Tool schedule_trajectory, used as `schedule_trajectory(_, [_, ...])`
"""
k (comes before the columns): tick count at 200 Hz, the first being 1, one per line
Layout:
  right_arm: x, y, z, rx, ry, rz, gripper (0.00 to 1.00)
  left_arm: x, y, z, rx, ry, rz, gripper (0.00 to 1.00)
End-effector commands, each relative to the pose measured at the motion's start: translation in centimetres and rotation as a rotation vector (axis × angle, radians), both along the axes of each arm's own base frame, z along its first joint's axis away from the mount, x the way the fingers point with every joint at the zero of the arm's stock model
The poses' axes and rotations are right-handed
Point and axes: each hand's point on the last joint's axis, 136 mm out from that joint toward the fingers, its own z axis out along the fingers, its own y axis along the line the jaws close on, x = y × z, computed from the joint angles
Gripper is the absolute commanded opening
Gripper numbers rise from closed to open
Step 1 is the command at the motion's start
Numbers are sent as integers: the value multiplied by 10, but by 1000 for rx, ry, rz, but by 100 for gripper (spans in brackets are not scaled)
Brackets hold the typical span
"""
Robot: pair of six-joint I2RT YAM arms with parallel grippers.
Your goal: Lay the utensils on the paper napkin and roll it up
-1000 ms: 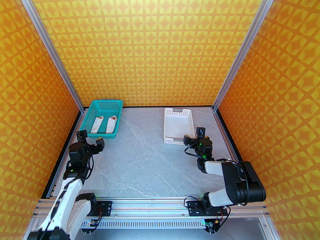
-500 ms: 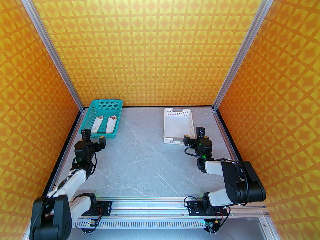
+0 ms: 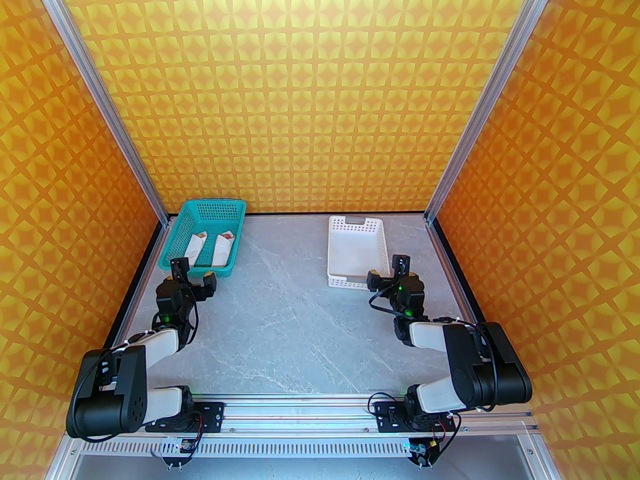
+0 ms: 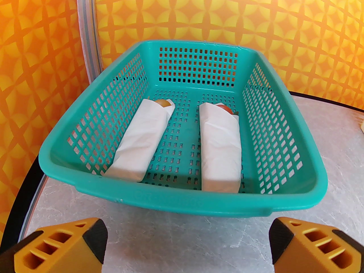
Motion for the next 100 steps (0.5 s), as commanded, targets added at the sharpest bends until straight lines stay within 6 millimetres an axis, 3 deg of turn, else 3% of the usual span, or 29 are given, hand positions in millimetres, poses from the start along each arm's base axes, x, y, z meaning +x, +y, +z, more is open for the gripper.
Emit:
schedule_trajectory(1, [4, 1, 1, -16, 2, 4, 99, 4, -6, 2, 20, -31, -39, 99])
schedule_trajectory(38, [4, 1, 1, -18, 3, 4, 99, 13, -11, -19, 11, -32, -74, 99])
schedule_trajectory(100, [4, 1, 1, -19, 3, 4, 99, 20, -12, -24, 10, 15, -84, 99])
